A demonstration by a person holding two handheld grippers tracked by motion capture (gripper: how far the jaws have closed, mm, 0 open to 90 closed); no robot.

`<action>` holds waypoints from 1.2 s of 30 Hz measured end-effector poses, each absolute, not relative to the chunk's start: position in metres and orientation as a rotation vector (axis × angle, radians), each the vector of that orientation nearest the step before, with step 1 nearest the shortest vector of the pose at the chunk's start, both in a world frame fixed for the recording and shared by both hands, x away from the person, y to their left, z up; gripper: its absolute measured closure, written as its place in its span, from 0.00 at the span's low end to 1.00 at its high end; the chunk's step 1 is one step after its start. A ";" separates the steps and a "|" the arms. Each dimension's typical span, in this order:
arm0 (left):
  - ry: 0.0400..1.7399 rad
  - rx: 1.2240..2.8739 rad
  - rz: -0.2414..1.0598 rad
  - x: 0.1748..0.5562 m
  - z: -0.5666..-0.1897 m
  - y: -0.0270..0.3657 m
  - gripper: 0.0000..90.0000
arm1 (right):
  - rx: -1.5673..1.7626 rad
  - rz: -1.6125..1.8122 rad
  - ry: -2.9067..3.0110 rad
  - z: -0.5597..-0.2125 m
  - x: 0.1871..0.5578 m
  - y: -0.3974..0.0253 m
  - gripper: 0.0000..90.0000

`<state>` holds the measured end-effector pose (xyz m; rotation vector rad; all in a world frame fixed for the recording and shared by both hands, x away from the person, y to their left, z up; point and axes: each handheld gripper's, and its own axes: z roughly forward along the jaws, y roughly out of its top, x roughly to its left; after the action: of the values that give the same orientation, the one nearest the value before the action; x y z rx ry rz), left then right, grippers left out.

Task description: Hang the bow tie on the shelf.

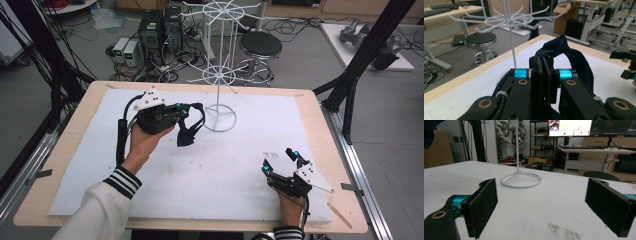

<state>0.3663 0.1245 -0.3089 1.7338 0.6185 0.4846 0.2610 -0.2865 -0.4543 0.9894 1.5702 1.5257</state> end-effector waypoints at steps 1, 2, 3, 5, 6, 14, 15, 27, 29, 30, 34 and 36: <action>0.619 1.731 0.487 0.367 -0.308 0.124 0.95 | 0.991 1.526 1.570 -0.454 0.261 -0.287 0.11; 0.618 1.729 0.489 0.368 -0.306 0.123 0.95 | 0.990 1.527 1.570 -0.454 0.261 -0.286 0.11; 0.620 1.722 0.489 0.369 -0.306 0.122 0.95 | 0.991 1.526 1.571 -0.454 0.261 -0.287 0.11; 0.622 1.720 0.491 0.371 -0.303 0.121 0.95 | 0.991 1.527 1.571 -0.454 0.261 -0.287 0.11; 0.622 1.717 0.489 0.371 -0.303 0.121 0.95 | 0.991 1.526 1.571 -0.454 0.261 -0.287 0.11; 0.613 1.696 0.489 0.378 -0.293 0.116 0.95 | 0.991 1.526 1.571 -0.454 0.261 -0.287 0.11; 0.611 1.694 0.491 0.379 -0.291 0.115 0.95 | 0.991 1.527 1.571 -0.454 0.261 -0.287 0.11; 0.609 1.686 0.490 0.394 -0.285 0.101 0.95 | 0.992 1.528 1.571 -0.454 0.261 -0.287 0.11; 0.613 1.684 0.490 0.397 -0.284 0.099 0.95 | 0.993 1.529 1.572 -0.454 0.261 -0.287 0.11; 0.616 1.680 0.489 0.398 -0.284 0.098 0.95 | 0.992 1.530 1.572 -0.454 0.261 -0.287 0.11; 0.629 1.684 0.496 0.404 -0.283 0.095 0.95 | 0.990 1.531 1.571 -0.454 0.261 -0.287 0.11; 0.639 1.684 0.498 0.407 -0.281 0.093 0.95 | 0.994 1.531 1.571 -0.454 0.261 -0.287 0.11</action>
<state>0.4070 0.0933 -0.2813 1.6840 0.6391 0.4981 0.2609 -0.2870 -0.4544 0.9943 1.5706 1.5307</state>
